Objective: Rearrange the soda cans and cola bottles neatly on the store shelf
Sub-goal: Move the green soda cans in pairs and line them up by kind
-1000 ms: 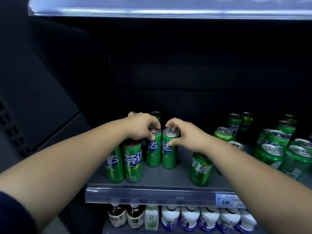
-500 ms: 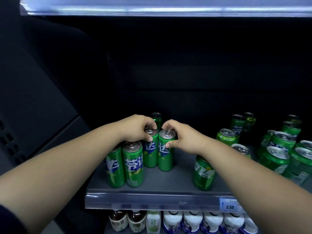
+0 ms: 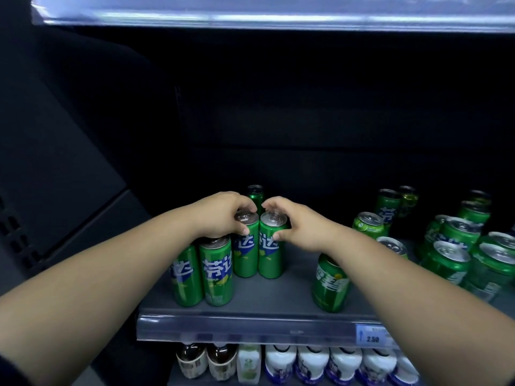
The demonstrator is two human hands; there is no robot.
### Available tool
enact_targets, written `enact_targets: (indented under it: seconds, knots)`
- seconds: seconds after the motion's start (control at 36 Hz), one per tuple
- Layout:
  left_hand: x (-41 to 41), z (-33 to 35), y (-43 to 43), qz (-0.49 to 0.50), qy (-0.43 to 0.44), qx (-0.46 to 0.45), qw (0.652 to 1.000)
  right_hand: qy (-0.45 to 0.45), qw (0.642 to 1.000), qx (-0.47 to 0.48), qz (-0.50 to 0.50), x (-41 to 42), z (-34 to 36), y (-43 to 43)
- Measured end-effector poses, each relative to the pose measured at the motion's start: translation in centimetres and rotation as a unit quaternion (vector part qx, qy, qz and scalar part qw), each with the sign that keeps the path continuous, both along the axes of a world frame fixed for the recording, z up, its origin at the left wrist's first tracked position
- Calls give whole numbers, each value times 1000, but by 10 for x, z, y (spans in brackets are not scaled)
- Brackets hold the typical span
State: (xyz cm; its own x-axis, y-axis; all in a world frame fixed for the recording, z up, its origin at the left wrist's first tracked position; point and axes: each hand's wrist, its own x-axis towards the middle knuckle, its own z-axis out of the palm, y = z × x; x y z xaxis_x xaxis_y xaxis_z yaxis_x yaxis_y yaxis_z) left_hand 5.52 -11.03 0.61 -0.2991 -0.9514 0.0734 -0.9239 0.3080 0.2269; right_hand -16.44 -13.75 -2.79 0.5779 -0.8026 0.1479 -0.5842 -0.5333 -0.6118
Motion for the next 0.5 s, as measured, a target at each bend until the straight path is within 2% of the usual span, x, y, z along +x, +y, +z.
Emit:
enact_targets:
  seconds: [0.5]
  knots:
    - [-3, 0, 4, 33, 16, 3, 999, 3, 1000, -10, -11, -2, -5, 2]
